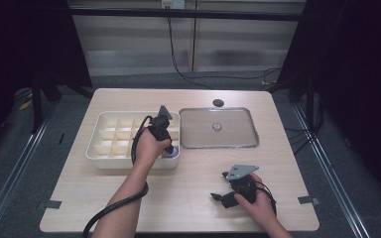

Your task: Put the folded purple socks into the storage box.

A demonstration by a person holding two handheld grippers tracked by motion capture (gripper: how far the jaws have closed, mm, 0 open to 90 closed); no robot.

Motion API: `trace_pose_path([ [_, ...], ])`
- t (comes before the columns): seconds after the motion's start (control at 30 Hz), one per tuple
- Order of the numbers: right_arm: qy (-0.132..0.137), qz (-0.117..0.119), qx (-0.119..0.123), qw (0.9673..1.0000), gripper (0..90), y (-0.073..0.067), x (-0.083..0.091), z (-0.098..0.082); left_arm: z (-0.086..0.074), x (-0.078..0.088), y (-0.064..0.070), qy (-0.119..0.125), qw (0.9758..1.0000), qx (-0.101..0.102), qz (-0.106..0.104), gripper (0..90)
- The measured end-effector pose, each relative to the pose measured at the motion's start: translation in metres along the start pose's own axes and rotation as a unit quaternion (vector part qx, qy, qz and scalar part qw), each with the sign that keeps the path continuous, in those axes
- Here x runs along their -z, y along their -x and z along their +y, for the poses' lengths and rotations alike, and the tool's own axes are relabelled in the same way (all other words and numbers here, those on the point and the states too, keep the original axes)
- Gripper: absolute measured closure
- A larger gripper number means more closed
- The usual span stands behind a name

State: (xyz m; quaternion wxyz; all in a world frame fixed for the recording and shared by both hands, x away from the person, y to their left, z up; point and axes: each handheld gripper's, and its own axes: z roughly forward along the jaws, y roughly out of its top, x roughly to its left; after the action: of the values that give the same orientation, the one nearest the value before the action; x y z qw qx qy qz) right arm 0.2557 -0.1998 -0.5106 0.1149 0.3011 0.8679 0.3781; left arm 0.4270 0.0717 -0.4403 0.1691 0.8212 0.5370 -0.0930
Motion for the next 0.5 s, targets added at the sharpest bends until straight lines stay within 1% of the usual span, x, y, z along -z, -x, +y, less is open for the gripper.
trace_pose_path([
  [0.1, 0.0, 0.0, 0.0, 1.0, 13.3, 0.0, 0.0, 0.0, -0.0009, -0.0015, 0.0016, 0.002, 1.0, 0.0, 0.005, 89.8],
  [0.17, 0.0, 0.0, 0.0, 1.0, 13.3, 0.0, 0.0, 0.0, -0.0015, -0.0017, 0.0019, 0.005, 0.9999, -0.004, 0.008, 89.6],
  [0.2, 0.0, 0.0, 0.0, 1.0, 13.3, 0.0, 0.0, 0.0, -0.0019, -0.0013, 0.0015, 0.006, 0.9999, -0.004, 0.007, 89.5],
  [0.23, 0.0, 0.0, 0.0, 1.0, 13.3, 0.0, 0.0, 0.0, -0.0024, -0.0013, 0.0014, 0.011, 0.9999, 0.002, 0.001, 89.3],
  [0.33, 0.0, 0.0, 0.0, 1.0, 13.3, 0.0, 0.0, 0.0, -0.003, 0.0006, 0.0002, 0.012, 0.9999, 0.0, 0.001, 88.4],
  [0.5, 0.0, 0.0, -0.001, 1.0, 13.3, -0.0001, 0.0, 0.0, -0.0027, 0.0077, 0.0035, 0.013, 0.9999, -0.006, 0.002, 82.3],
])
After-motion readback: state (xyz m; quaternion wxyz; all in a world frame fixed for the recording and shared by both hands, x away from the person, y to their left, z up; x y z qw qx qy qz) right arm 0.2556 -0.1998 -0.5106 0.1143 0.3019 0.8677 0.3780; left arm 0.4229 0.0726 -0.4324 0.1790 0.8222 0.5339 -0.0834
